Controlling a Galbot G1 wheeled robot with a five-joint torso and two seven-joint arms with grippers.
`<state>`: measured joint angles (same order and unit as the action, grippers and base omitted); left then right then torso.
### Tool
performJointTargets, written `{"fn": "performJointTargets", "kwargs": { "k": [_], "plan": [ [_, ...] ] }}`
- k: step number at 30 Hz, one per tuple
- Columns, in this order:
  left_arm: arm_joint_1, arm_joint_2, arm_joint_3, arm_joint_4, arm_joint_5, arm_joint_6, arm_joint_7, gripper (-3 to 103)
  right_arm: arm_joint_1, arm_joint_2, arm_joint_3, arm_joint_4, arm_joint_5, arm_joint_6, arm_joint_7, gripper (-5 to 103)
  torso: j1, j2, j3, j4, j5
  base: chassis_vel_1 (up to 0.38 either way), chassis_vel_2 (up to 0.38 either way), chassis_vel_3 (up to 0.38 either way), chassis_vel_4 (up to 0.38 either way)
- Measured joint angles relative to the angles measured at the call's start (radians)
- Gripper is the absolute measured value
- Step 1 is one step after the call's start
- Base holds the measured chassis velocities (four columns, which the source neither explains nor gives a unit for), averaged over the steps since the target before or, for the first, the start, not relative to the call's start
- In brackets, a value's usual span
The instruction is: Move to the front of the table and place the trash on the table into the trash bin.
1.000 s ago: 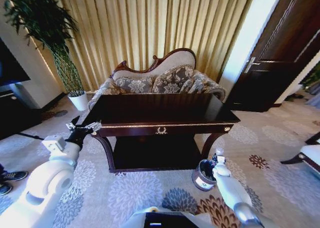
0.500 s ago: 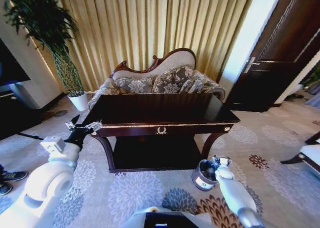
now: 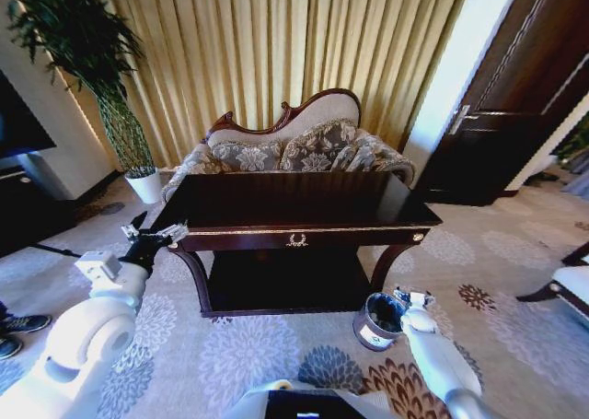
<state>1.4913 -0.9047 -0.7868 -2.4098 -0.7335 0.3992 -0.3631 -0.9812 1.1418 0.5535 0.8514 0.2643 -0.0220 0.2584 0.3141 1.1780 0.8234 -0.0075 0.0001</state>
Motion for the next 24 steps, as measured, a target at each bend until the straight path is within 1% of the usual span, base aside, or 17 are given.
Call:
{"fn": "performJointTargets", "kwargs": {
  "k": [7,8,9,11,12,13,16,18,19,23,24],
  "plan": [
    [0.003,-0.005,-0.002,0.0,0.0,0.0,0.0,100,-0.026,-0.007,-0.002,0.028,0.045,-0.019,0.0,100,0.0,0.0,0.0,0.0002,0.0,0.0,0.0,0.0,0.0],
    [0.002,-0.008,-0.002,0.0,0.0,0.0,0.001,100,-0.042,-0.014,-0.005,0.048,0.069,-0.021,-0.01,100,0.0,0.0,0.0,0.0003,0.0001,0.0,0.0,0.0,0.0],
    [0.0,-0.012,-0.002,0.0,0.0,0.0,0.001,100,-0.069,-0.024,-0.008,0.082,0.104,-0.024,-0.038,100,0.0,0.0,0.0,0.0002,0.0001,0.0,0.0,0.0,0.0],
    [-0.001,-0.024,-0.001,0.001,0.003,0.0,0.002,100,-0.138,-0.047,-0.006,0.181,0.182,-0.029,-0.115,100,0.0,0.0,0.0,-0.0002,0.0002,0.0,0.0,0.0,0.0],
    [-0.001,-0.03,0.0,0.001,0.004,-0.001,0.003,100,-0.17,-0.055,0.004,0.232,0.203,-0.023,-0.145,100,0.0,0.0,0.0,-0.0004,0.0001,0.0,0.0,0.0,0.0],
    [-0.001,-0.03,0.0,0.001,0.004,-0.001,0.003,100,-0.17,-0.055,0.004,0.232,0.203,-0.023,-0.145,100,0.0,0.0,0.0,-0.0004,0.0001,0.0,0.0,0.0,0.0],
    [0.005,-0.04,-0.002,0.001,0.007,-0.003,0.004,100,-0.256,-0.074,0.053,0.397,0.272,0.013,-0.207,100,0.0,0.0,0.0,0.0001,-0.0003,0.0,0.0,0.0,0.0],
    [0.009,-0.046,-0.008,0.003,0.008,-0.004,0.005,100,-0.32,-0.078,0.092,0.54,0.325,0.011,-0.225,100,0.0,0.0,0.0,0.0001,-0.0001,0.0,0.0,0.0,0.0],
    [0.009,-0.046,-0.008,0.003,0.008,-0.004,0.005,100,-0.32,-0.078,0.092,0.54,0.325,0.011,-0.225,100,0.0,0.0,0.0,0.0001,-0.0001,0.0,0.0,0.0,0.0],
    [0.017,-0.054,-0.01,0.009,0.011,-0.005,0.007,100,-0.48,-0.073,0.163,0.892,0.386,-0.051,-0.243,100,0.0,0.0,0.0,-0.0001,-0.0001,0.0,0.0,0.0,0.0],
    [0.017,-0.054,-0.01,0.009,0.011,-0.005,0.007,100,-0.48,-0.073,0.163,0.892,0.386,-0.051,-0.243,100,0.0,0.0,0.0,-0.0001,-0.0001,0.0,0.0,0.0,0.0]
  ]
}}
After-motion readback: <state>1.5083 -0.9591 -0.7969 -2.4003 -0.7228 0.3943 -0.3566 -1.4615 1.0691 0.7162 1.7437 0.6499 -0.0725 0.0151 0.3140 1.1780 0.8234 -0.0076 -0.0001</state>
